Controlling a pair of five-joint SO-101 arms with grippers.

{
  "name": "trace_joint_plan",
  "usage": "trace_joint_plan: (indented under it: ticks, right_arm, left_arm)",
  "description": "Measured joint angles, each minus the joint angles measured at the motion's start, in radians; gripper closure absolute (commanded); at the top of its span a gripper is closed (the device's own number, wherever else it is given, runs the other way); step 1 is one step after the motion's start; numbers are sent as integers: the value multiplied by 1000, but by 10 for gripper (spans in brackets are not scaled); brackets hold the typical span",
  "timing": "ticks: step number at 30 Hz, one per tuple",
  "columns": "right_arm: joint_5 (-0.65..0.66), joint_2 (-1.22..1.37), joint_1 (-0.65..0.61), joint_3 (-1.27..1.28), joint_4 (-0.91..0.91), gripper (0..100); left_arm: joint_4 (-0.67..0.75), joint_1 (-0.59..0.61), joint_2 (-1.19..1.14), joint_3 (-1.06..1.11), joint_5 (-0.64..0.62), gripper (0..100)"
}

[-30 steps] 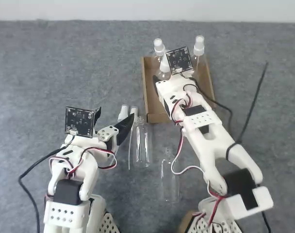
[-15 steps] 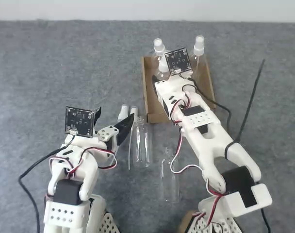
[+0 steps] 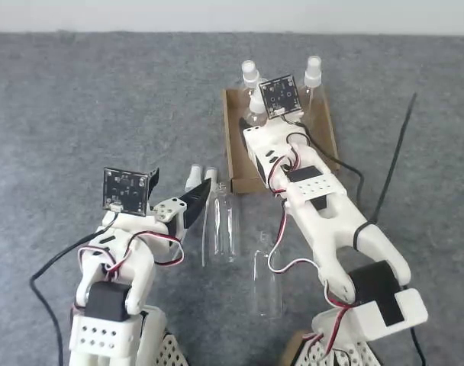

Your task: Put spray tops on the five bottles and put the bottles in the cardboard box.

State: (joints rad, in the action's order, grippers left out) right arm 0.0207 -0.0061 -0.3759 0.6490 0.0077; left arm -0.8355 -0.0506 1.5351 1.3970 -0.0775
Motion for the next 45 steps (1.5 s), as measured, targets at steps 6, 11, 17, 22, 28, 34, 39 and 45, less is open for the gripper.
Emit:
trace_joint_plan:
  ticks: [6,11,17,22,28,34,39,45]
  right_arm:
    - [0,0,0,0,0,987]
    - [0,0,-17,0,0,987]
    - [0,0,-18,0,0,909]
    - [0,0,-18,0,0,879]
    - [0,0,-18,0,0,875]
    - [3,0,-18,0,0,875]
    - [3,0,-18,0,0,870]
    - [3,0,-18,0,0,757]
  left_arm:
    - [0,0,0,0,0,692]
    - [0,0,0,0,0,692]
    - [0,0,0,0,0,692]
    - [0,0,0,0,0,692]
    - [0,0,0,0,0,692]
    - [0,0,0,0,0,692]
    - [0,0,0,0,0,692]
    - [0,0,0,0,0,692]
